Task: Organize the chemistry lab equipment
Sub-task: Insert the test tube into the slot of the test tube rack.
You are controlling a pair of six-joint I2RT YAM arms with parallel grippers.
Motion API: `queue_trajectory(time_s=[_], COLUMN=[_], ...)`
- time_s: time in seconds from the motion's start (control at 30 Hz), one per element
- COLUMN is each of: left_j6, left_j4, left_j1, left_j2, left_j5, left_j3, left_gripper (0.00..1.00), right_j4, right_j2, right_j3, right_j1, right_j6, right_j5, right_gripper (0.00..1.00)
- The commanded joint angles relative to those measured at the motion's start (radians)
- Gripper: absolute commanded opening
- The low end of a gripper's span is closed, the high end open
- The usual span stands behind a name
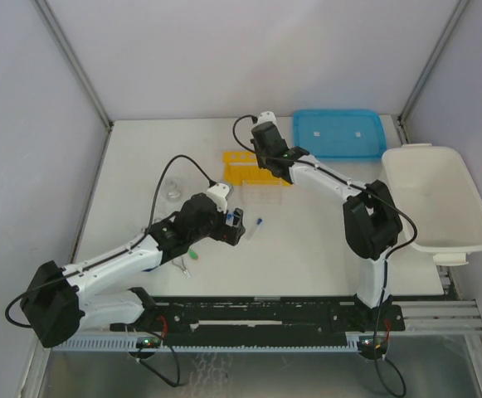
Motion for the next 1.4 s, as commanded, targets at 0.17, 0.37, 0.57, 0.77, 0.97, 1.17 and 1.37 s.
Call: queue_trajectory(time_s=[0.17,0.37,0.57,0.77,0.97,1.17,1.37], left_j6=[-0.005,-0.005,-0.006,-0.006,-0.006,-0.005,-0.006], left_j4=[0.039,0.037,0.037,0.032,0.033,0.033,0.032], left_j1=[0.007,0.006,0.007,0.006,0.007,0.006,0.007], left_j2=[-0.001,-0.002,-0.004,-0.017,-0.017,-0.016,-0.025], left_j5=[0.021,0.019,0.021,0.016,0.017,0.017,0.012], left_j3=[0.003,0.002,0.000,-0.004,-0.006,-0.006,-0.011], left_gripper=[1.00,1.00,1.00,1.00,1.00,1.00,1.00], right_j4=[0.021,0.022,0.029,0.049,0.050,0.053,0.059], right_j2=[-0.108,-0.108,-0.091,-0.062,-0.032,-0.006,0.020], right_j3=[-0.009,-0.010,-0.010,-0.008,-0.002,-0.001,0.006], right_j1=[0.019,0.023,0.022,0.006,-0.012,-0.013,-0.019], right_j6=[-0.002,0.001,0.001,0.007,0.017,0.019,0.022], right_j5=[0.015,0.013,0.009,-0.017,-0.045,-0.045,-0.053], right_gripper=[0.00,0.00,0.00,0.00,0.00,0.00,0.00])
